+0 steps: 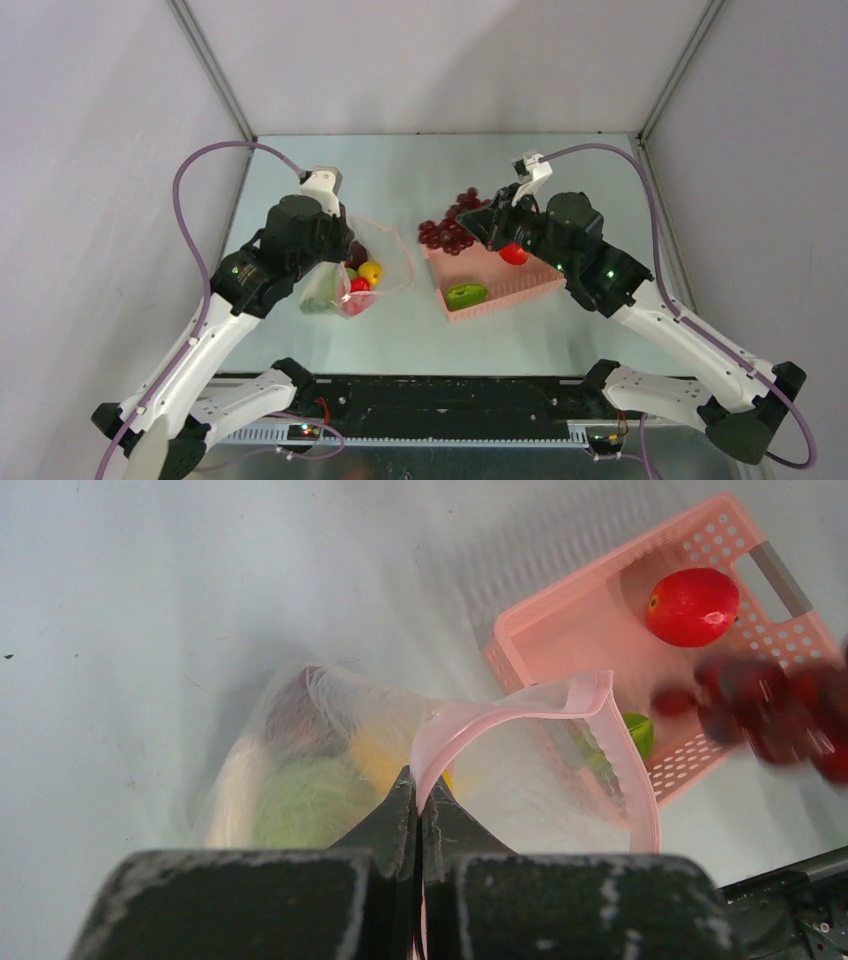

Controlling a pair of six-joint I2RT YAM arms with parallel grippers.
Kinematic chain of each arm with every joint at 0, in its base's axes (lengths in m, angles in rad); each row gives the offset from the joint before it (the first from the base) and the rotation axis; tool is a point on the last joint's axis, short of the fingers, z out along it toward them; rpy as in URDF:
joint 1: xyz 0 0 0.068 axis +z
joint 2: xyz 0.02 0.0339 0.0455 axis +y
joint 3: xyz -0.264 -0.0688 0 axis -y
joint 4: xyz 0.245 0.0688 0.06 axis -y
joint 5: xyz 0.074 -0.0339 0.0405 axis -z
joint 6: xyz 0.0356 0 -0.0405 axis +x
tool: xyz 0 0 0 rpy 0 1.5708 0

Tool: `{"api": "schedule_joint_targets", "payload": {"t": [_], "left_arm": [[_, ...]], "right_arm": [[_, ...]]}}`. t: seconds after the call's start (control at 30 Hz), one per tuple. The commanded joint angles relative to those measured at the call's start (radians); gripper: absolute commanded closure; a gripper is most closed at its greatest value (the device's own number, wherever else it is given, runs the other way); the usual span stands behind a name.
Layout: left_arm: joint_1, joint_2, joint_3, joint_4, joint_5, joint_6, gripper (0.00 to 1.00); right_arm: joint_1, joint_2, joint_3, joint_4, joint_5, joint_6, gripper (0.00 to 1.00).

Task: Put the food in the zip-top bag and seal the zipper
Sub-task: Place the fake fruit in the zipper food storage bag.

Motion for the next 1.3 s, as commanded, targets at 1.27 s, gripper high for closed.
{"api": "schedule_joint_targets", "payload": {"t": [1.27], "left_arm": [[0.002, -0.012, -0.012, 0.053, 0.048, 0.013, 1.0]], "right_arm": [[0.436, 0.344, 0.067, 0.466, 0.082, -0.524, 1.0]]}}
